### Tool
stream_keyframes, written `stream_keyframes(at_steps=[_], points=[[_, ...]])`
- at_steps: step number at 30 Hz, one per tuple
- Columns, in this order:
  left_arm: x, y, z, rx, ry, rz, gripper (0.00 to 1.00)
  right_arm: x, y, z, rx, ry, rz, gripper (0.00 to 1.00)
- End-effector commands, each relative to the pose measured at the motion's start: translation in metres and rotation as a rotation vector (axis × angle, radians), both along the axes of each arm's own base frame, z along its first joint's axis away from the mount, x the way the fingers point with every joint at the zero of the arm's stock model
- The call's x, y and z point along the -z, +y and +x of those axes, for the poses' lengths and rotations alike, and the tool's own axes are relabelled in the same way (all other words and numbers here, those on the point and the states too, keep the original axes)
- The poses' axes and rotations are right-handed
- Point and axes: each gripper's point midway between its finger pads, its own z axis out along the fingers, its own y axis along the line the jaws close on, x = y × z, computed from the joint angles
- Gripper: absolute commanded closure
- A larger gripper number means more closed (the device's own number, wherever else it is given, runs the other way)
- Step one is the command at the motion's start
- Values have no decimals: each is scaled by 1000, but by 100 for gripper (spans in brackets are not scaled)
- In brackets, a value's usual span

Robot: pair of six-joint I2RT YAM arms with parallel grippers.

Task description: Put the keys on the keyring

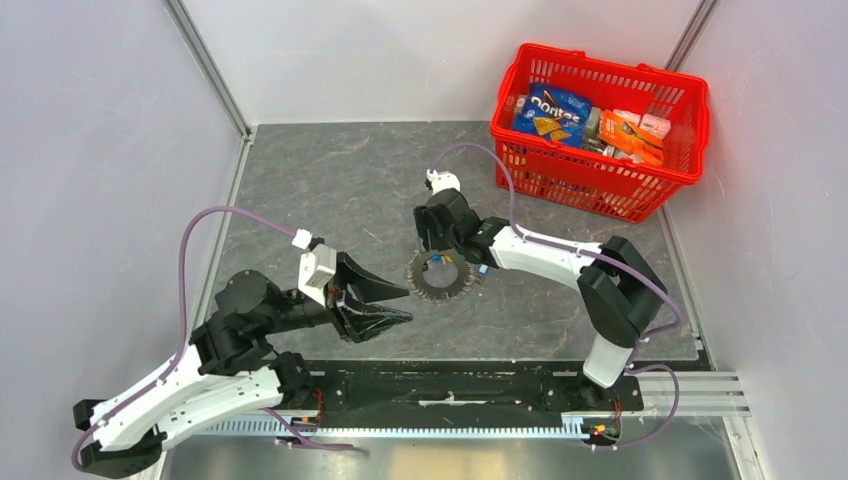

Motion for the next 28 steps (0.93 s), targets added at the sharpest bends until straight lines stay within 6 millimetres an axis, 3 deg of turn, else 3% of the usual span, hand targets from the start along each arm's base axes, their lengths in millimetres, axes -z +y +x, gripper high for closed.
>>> stream_keyframes(at_steps=[1,2,3,5,12,15,18,23,25,28], points=[[5,4,10,-61,-28,19,47,-59,2,21,48,-127,47,22],[5,5,11,-70,-29,19,46,-68,-2,20,52,-139,50,19],[5,6,12,-80,-28,22,45,-79,-5,18,50,-153,56,8],[4,8,16,-106,-27,24,42,-99,-12,13,57,-176,69,3],[-1,16,41,-253,1,43,24,-163,-57,-5,165,-242,90,3],[-7,23,52,-326,4,37,21,-191,-83,-18,199,-274,72,3],[-14,28,59,-377,6,34,18,-206,-88,-40,74,-245,20,3],[-20,31,72,-445,17,44,15,-247,-117,-62,116,-321,109,3],[-23,28,76,-457,8,40,15,-256,-118,-75,55,-319,118,3],[-26,20,82,-466,19,41,14,-257,-127,-72,121,-279,71,3]])
